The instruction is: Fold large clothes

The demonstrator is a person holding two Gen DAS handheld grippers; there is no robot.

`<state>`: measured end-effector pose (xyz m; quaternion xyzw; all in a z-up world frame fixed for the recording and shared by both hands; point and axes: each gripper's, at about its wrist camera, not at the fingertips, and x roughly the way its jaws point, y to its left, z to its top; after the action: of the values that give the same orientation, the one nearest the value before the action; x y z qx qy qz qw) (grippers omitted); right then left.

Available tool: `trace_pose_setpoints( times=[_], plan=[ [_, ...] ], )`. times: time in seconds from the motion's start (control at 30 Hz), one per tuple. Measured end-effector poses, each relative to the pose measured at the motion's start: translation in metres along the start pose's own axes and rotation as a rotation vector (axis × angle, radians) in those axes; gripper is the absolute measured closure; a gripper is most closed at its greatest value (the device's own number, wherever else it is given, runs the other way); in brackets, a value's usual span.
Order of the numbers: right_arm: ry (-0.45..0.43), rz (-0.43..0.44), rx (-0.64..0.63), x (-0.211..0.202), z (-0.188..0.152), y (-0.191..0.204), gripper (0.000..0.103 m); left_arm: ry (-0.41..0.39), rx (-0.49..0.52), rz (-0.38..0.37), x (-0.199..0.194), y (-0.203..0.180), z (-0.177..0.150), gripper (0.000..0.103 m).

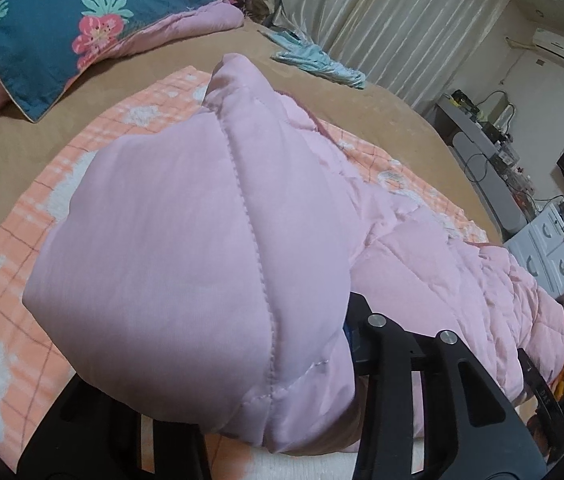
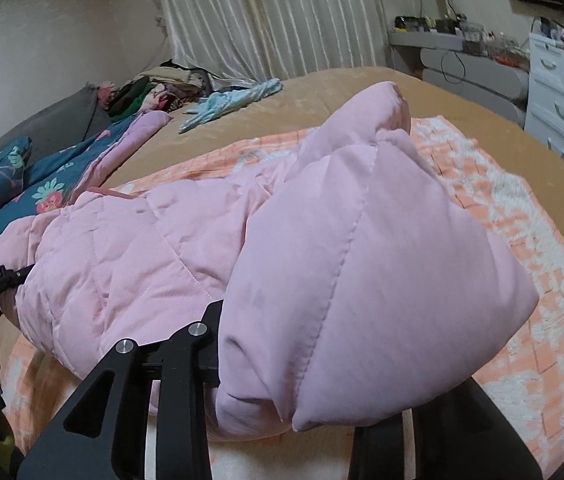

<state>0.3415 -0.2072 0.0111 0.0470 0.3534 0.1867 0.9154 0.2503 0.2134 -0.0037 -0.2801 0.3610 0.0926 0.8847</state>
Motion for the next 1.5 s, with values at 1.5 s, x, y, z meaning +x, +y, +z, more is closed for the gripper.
trace_pose_setpoints(
  times=[1.5],
  plan=[
    [0.035,-0.008,-0.017,-0.101,-0.074,0.022,0.072,0.069,0.038,-0.007,-0.084,0.036,-0.066,0.069]
  ],
)
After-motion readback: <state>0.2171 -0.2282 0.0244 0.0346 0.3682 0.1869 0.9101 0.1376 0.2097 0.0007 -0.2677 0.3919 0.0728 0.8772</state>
